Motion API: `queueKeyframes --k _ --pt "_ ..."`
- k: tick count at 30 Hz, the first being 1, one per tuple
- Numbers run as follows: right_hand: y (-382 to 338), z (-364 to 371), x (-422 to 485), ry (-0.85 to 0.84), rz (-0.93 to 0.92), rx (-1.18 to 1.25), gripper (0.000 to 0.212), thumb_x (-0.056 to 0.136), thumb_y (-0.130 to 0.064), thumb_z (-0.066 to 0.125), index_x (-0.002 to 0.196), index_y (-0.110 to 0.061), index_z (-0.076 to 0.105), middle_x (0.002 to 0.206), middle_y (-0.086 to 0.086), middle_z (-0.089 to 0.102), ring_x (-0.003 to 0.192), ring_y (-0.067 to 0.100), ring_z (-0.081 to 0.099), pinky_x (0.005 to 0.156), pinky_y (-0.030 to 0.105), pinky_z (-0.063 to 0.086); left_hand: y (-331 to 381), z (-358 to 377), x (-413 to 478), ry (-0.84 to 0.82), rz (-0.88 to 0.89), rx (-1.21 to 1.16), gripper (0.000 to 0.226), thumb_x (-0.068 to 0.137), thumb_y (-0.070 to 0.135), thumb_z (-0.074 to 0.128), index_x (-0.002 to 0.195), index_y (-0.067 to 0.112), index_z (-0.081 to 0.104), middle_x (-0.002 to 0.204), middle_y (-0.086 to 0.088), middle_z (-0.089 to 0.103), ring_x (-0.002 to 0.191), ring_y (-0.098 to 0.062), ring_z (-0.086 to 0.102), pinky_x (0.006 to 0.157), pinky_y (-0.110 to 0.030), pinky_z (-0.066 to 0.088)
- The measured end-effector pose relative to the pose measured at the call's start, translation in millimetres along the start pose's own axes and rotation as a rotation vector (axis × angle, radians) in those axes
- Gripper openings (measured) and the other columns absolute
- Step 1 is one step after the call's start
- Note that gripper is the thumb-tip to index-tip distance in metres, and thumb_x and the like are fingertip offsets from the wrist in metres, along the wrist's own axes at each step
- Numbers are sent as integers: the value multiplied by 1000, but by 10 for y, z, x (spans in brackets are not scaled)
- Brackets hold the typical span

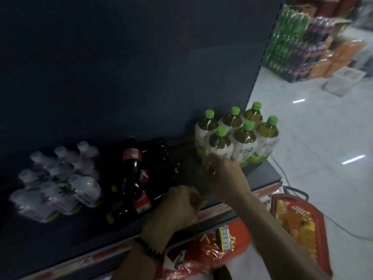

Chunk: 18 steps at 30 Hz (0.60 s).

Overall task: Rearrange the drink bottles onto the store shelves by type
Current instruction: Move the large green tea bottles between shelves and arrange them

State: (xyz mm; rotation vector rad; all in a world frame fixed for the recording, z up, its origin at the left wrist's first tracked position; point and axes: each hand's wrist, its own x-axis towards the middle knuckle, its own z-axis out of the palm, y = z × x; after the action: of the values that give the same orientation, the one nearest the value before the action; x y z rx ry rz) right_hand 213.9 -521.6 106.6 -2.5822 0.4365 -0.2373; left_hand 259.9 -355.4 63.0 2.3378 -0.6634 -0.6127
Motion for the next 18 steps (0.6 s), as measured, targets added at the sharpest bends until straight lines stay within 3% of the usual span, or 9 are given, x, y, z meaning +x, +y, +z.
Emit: queueKeyframes --k 3,6,11,15,18 --pt "-138 332 -297 -156 -16 -53 40 81 -53 37 109 -33 59 97 3 74 91 36 73 71 42 58 -297 -71 -413 -179 -56 83 36 95 55 67 106 22 77 104 3 79 99 -11 73 87 -28 57" --pt "-279 559 -602 -293 -6 -35 23 91 -47 56 107 -31 59 100 6 74 95 38 72 69 39 55 -592 -76 -882 -294 -156 104 35 96 59 64 96 26 77 103 2 78 94 -13 71 78 -27 51" --pt "-517 952 -934 -482 -170 -54 29 95 -54 65 113 -31 67 110 2 74 103 30 71 78 38 57 -1126 81 -1497 -162 -301 107 32 98 52 63 101 22 74 96 6 73 91 -15 70 85 -33 58" --pt "-688 1304 -1214 -617 -276 -3 28 98 -46 67 116 -25 69 114 1 72 101 24 69 84 40 60 -1410 154 -2033 2 -398 106 30 98 53 63 79 30 59 76 8 62 72 -12 61 61 -30 46" --pt "-806 1693 -1545 -735 -274 9 20 100 -40 66 111 -24 66 106 0 71 96 23 70 86 41 60 -1665 254 -2526 44 -452 24 22 99 51 63 84 37 59 84 12 66 78 -7 64 71 -34 56"
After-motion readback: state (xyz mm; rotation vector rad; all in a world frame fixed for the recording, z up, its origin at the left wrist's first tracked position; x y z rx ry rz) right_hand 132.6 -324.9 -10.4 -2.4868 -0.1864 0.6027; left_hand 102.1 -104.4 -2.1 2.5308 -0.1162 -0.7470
